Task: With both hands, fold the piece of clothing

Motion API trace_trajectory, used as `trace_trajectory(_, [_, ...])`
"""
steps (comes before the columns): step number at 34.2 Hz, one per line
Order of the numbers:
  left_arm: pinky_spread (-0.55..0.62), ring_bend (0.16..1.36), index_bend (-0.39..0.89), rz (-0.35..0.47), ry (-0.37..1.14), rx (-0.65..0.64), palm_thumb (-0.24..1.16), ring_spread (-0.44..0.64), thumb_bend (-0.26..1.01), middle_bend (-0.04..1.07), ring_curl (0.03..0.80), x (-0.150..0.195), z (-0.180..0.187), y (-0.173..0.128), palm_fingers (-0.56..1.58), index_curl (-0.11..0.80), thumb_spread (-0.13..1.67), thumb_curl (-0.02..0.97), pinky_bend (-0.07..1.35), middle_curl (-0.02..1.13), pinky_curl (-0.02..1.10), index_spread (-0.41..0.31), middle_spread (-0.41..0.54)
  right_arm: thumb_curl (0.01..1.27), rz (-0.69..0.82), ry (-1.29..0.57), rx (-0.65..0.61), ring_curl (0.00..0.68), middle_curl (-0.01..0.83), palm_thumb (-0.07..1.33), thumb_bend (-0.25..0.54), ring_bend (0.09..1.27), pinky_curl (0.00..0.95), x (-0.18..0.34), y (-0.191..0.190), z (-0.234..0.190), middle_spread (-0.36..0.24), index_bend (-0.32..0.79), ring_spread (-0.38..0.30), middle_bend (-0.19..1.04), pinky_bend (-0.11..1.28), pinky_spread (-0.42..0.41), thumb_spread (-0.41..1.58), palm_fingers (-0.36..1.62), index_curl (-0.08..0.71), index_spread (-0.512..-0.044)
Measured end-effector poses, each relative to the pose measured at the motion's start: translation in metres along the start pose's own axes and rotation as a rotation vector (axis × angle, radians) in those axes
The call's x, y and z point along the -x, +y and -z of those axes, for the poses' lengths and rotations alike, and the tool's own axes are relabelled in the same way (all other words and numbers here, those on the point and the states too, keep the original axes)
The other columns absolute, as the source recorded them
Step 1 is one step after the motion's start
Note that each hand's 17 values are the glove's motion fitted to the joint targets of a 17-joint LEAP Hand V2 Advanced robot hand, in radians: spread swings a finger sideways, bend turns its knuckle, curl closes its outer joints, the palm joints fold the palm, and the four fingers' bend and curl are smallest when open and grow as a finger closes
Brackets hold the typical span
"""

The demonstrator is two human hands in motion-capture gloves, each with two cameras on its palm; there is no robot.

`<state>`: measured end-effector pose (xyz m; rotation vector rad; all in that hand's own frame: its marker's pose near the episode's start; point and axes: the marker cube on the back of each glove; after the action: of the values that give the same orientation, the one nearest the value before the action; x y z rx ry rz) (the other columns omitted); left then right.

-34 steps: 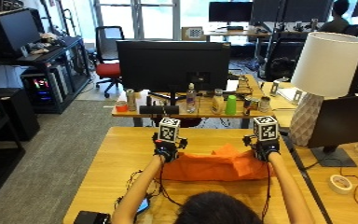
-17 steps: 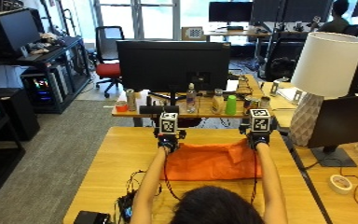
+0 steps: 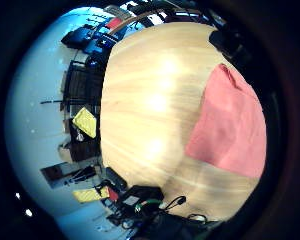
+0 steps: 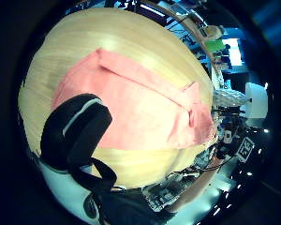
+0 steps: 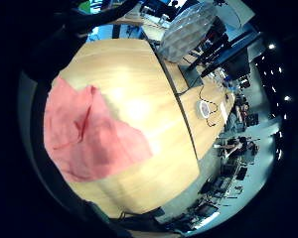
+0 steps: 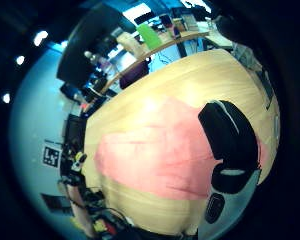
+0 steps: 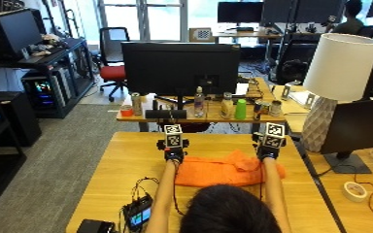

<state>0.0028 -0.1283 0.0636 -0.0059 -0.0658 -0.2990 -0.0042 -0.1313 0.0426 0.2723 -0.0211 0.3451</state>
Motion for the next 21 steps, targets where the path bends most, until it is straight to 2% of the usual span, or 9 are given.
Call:
trace_trajectory(4, [-0.04,0.62,0.05,0.011,0.013,-0.060,0.34,-0.06,-0.06,0.11,0.450,0.002,0.001,-0.002,0.20,0.276,1.18,0.176,0.56,0.42,0.42,-0.035,0.002,0.25,0.053,-0.012,0.072,0.383,0.430,0.90,-0.057,0.39,0.372,-0.005,0.003,0.003,-0.095,0.15,-0.076,0.18,0.51,0.069,1.22,0.41,0.395,-0.322])
trace_trajectory(8, [0.05,0.65,0.08,0.034,0.003,-0.089,0.28,0.01,-0.05,0.12,0.428,0.005,0.003,0.002,0.17,0.255,1.17,0.174,0.59,0.38,0.40,-0.020,0.064,0.22,0.074,-0.010,0.099,0.356,0.414,0.78,-0.063,0.34,0.353,-0.011,0.005,0.009,-0.090,0.14,-0.034,0.17,0.49,0.141,1.24,0.34,0.376,-0.345])
trace_trajectory(16, [0.16,0.70,0.11,0.030,0.014,-0.079,0.21,0.09,-0.03,0.13,0.418,0.002,0.006,0.010,0.10,0.239,1.14,0.177,0.64,0.33,0.39,-0.017,0.145,0.19,0.108,-0.025,0.172,0.340,0.388,0.66,-0.036,0.33,0.344,-0.020,0.013,0.015,-0.094,0.12,0.029,0.18,0.50,0.223,1.26,0.27,0.333,-0.381])
trace_trajectory(21, [0.20,0.71,0.11,0.032,0.002,-0.097,0.20,0.12,-0.02,0.15,0.409,0.000,0.005,0.009,0.09,0.235,1.13,0.184,0.66,0.31,0.39,-0.024,0.167,0.19,0.060,-0.009,0.236,0.337,0.380,0.62,-0.025,0.34,0.341,-0.024,0.020,0.013,-0.095,0.12,0.047,0.19,0.50,0.242,1.27,0.27,0.312,-0.396])
